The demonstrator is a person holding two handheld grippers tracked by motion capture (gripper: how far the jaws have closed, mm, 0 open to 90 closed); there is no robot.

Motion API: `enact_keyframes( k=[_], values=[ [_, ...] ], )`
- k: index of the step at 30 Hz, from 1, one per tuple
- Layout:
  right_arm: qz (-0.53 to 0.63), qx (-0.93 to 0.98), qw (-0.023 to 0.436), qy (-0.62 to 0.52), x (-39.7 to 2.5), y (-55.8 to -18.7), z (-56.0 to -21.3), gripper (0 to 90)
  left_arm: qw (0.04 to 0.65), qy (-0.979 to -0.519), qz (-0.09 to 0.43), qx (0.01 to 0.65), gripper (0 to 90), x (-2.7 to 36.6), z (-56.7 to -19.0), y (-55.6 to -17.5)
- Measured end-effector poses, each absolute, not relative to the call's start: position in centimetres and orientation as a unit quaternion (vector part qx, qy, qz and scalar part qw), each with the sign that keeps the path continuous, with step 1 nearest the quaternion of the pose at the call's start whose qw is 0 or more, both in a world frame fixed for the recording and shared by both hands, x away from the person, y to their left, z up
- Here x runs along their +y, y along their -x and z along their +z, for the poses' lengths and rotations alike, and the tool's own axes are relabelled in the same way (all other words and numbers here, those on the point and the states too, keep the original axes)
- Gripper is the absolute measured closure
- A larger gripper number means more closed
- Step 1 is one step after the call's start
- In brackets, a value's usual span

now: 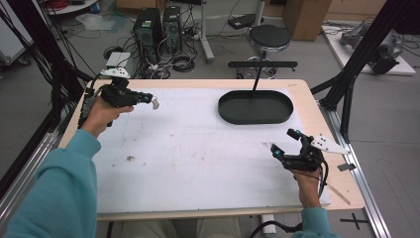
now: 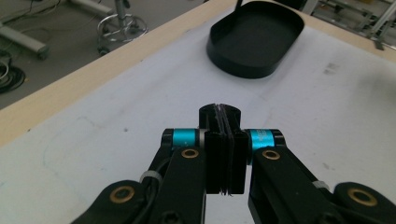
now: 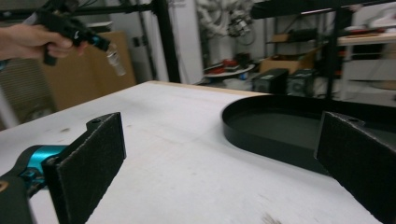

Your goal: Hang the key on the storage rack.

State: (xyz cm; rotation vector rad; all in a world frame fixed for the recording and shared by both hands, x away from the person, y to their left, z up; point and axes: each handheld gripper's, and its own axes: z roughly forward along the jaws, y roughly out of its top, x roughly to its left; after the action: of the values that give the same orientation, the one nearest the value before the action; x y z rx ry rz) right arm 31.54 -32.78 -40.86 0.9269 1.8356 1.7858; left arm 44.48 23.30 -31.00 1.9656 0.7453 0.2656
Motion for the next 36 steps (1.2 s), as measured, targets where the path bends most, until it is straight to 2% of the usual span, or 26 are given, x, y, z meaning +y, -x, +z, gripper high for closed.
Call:
enact_keyframes(
  k=[7, 17, 26, 28, 33, 36],
  values=[
    [0.642, 0.705, 0.143, -0.266, -30.0, -33.6, -36.9, 1.2, 0.522, -0.807, 0.097, 0.259, 88.5, 22.1, -29.5, -42.2],
    [0.636, 0.742, 0.113, -0.179, -25.8, -36.0, -32.3, 1.2, 0.576, -0.790, 0.075, 0.196, 88.5, 20.4, -28.1, -39.4],
    [0.632, 0.763, 0.064, -0.119, -21.9, -37.6, -29.5, 2.1, 0.603, -0.782, 0.053, 0.148, 88.5, 17.7, -27.8, -37.1],
    [0.632, 0.766, 0.053, -0.102, -21.1, -37.8, -29.1, 5.5, 0.608, -0.780, 0.047, 0.139, 88.4, 17.3, -27.9, -36.6],
    [0.623, 0.778, 0.032, -0.067, -18.9, -38.1, -28.4, 6.4, 0.615, -0.778, 0.035, 0.122, 88.4, 16.3, -28.1, -35.9],
    [0.614, 0.787, 0.018, -0.047, -17.8, -38.2, -28.2, 14.1, 0.623, -0.773, 0.033, 0.116, 88.4, 15.9, -28.0, -35.5]
  ],
)
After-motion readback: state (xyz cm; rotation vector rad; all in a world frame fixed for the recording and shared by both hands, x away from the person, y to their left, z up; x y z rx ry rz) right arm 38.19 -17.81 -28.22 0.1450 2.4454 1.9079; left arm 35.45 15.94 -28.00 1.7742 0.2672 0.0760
